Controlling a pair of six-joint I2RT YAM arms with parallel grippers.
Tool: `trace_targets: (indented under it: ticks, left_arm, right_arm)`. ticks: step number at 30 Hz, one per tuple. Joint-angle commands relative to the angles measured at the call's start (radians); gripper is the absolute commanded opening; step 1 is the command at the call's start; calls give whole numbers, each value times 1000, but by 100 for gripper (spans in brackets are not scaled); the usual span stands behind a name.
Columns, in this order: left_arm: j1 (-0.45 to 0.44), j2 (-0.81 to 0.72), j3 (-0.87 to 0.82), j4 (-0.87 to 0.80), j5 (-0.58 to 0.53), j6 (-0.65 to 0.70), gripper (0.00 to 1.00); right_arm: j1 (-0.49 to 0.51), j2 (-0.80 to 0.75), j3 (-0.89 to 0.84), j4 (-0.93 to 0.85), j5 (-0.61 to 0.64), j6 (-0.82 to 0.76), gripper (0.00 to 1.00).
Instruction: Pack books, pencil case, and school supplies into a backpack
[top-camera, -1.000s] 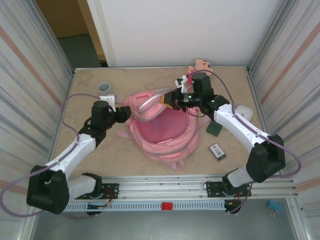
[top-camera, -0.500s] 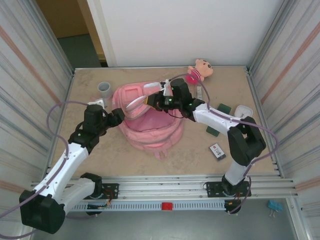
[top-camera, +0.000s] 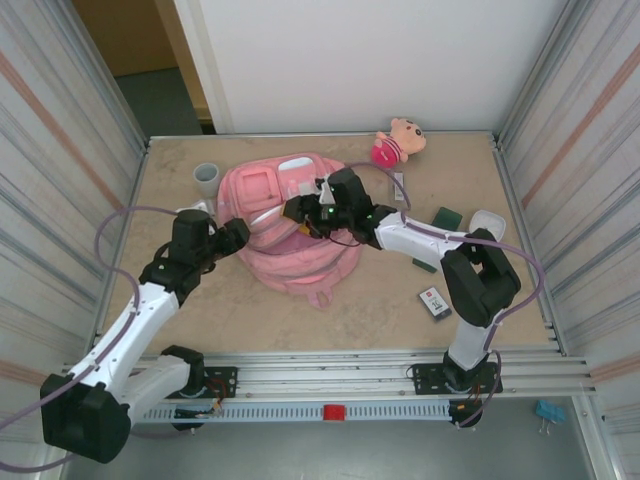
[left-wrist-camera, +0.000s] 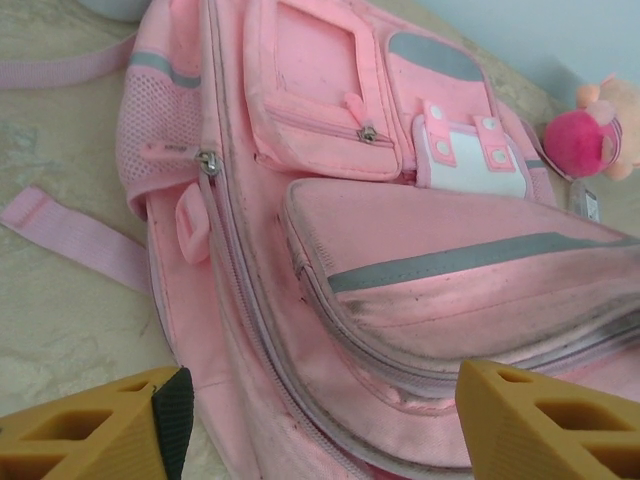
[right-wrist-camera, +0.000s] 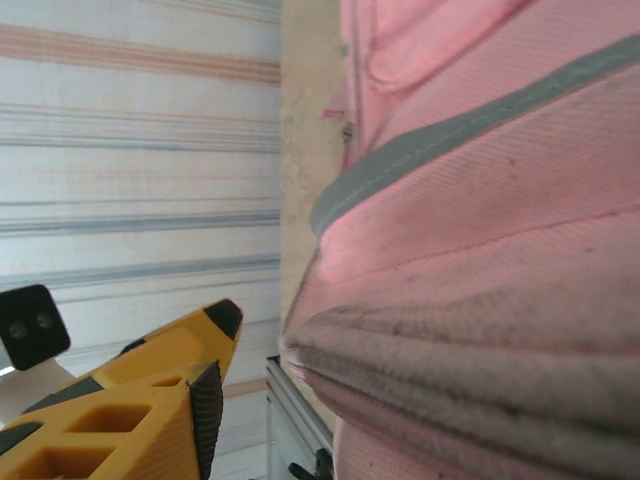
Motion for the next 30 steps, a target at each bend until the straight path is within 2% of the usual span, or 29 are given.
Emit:
trace_targets:
  ticks: [1, 5, 10, 17, 20, 24, 27, 30]
  left_arm:
    - [-13, 21, 9, 44, 22, -36, 70]
    - [-28, 71, -5, 156, 88, -73, 70]
    - [-49, 178, -7, 251, 102, -84, 69]
    - [-48, 347, 27, 240, 83, -49, 69]
    - [-49, 390, 35, 203, 70, -32, 70]
    - [-49, 386, 20, 166, 21, -10, 70]
    - [-48, 355, 7, 130, -20, 8, 70]
    - [-48, 294, 3, 112, -24, 13, 71]
  right_arm:
    - [9, -40, -62, -51, -15, 70, 57]
    - [24, -98, -99, -117, -22, 57, 62]
    - [24, -182, -130, -248, -18, -21, 64]
    - [-42, -313, -151, -450, -60, -140, 65]
    - [-130, -371, -144, -593, -47, -238, 67]
    - [-320, -411, -140, -802, -3, -417, 69]
    - [-474, -399, -112, -971, 109, -572, 72]
    - [-602, -366, -84, -1059, 269, -681, 75]
